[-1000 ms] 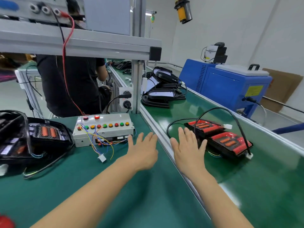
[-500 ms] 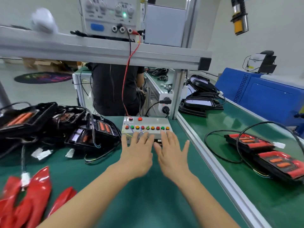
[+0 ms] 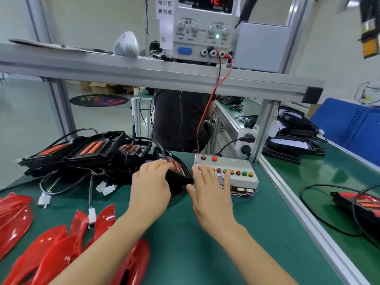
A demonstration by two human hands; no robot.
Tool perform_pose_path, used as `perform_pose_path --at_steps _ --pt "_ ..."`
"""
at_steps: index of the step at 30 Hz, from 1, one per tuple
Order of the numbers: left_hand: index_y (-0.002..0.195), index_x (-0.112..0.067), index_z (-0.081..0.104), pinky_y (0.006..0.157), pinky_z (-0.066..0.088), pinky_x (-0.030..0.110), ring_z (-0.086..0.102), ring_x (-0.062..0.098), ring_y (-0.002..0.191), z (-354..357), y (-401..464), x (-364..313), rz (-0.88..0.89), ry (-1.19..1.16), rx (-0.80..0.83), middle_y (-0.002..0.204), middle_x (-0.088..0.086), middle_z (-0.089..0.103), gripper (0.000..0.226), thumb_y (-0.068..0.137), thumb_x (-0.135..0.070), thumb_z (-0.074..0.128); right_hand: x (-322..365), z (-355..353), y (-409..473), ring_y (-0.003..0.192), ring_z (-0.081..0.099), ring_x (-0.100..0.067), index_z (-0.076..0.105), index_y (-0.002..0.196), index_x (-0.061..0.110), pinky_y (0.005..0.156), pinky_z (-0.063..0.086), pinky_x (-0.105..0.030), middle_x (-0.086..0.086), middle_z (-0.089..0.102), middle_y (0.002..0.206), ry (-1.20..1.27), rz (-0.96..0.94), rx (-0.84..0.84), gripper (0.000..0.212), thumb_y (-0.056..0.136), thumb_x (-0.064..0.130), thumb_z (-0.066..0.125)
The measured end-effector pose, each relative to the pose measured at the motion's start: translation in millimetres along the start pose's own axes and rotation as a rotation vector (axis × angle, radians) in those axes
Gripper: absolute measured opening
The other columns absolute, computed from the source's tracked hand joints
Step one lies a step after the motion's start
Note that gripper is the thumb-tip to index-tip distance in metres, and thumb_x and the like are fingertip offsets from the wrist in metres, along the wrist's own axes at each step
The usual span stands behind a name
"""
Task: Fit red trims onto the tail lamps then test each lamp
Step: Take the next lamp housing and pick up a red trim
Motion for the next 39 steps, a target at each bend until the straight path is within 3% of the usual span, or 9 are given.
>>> perform_pose_path --at_steps 4,9,11,21,27,30,33,36,39 --pt "0.13 -0.024 0.053 0.103 0.024 0.035 0.032 0.02 0.131 -27 16 36 -0.136 -0.003 -0.123 0.14 -0.008 0.046 0.051 0.083 -0.006 0.055 20 5 11 0.149 0.003 -0.013 0.013 0.153 0.021 0.114 -0.018 -0.05 0.005 0.012 0.161 -0.001 -0.049 0.023 0.053 0.105 0.04 0.019" --pt "0.15 -0.017 0.014 0.114 0.007 0.048 0.005 0.023 0.145 -43 35 95 -0.294 0.329 -0.077 0.158 0.002 0.013 0.086 0.08 -0.022 0.064 47 2 25 0.147 0.006 -0.013 0.013 0.153 0.023 0.112 -0.017 -0.055 0.007 0.016 0.158 0.022 -0.099 0.009 0.053 0.104 0.042 0.02" --pt "0.151 -0.016 0.008 0.115 0.006 0.051 0.003 0.025 0.146 -43 39 115 -0.33 0.409 -0.033 0.159 0.004 0.009 0.089 0.081 -0.022 0.064 55 0 28 0.147 0.006 -0.012 0.013 0.153 0.024 0.111 -0.02 -0.053 0.007 0.017 0.158 0.044 -0.112 -0.002 0.053 0.104 0.041 0.02" --pt "0.135 -0.009 0.05 0.111 0.031 0.039 0.042 0.028 0.132 -50 42 130 -0.096 0.45 -0.088 0.142 0.01 0.048 0.05 0.087 -0.005 0.06 67 -6 25 0.144 0.012 -0.011 0.016 0.153 0.022 0.119 -0.012 -0.041 0.01 0.026 0.152 0.188 -0.151 -0.048 0.051 0.104 0.036 0.025" --pt "0.111 0.005 0.063 0.086 0.05 0.052 0.059 0.041 0.11 -67 29 115 -0.039 0.354 -0.192 0.12 0.022 0.063 0.04 0.072 0.011 0.07 63 -11 23 0.14 0.019 -0.01 0.023 0.151 0.021 0.119 -0.005 -0.033 0.008 0.031 0.148 0.306 -0.178 -0.092 0.05 0.103 0.034 0.032" --pt "0.107 0.006 0.062 0.085 0.049 0.055 0.06 0.045 0.102 -79 28 103 -0.01 0.347 -0.266 0.115 0.024 0.064 0.043 0.067 0.012 0.074 64 -17 21 0.136 0.027 -0.011 0.029 0.149 0.018 0.12 0.01 -0.033 0.005 0.037 0.145 0.437 -0.204 -0.135 0.05 0.102 0.03 0.039" --pt "0.112 0.007 0.06 0.101 0.037 0.056 0.057 0.044 0.111 -90 24 87 0.046 0.375 -0.356 0.119 0.026 0.061 0.047 0.067 0.011 0.074 66 -22 19 0.137 0.028 -0.007 0.028 0.15 0.019 0.115 0.02 -0.023 0.006 0.038 0.147 0.586 -0.214 -0.129 0.053 0.101 0.031 0.044" --pt "0.116 0.007 0.058 0.111 0.022 0.051 0.053 0.041 0.12 -100 16 65 0.094 0.367 -0.427 0.125 0.024 0.059 0.05 0.068 0.01 0.072 68 -21 18 0.136 0.029 0.003 0.026 0.152 0.026 0.112 0.019 -0.016 0.013 0.038 0.148 0.824 -0.139 -0.012 0.057 0.1 0.037 0.048" --pt "0.118 0.005 0.059 0.112 0.021 0.049 0.053 0.038 0.122 -101 3 35 0.173 0.351 -0.474 0.127 0.022 0.059 0.047 0.072 0.009 0.068 75 -24 19 0.126 0.043 0.009 0.032 0.148 0.033 0.112 0.028 -0.021 0.018 0.05 0.135 1.258 -0.015 0.151 0.058 0.095 0.046 0.052"
Point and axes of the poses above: each hand's wrist, its own y-axis towards the middle knuckle, its own z-axis out of the palm, x = y × z, the point moved 6 cm from there along y, towards the middle knuckle
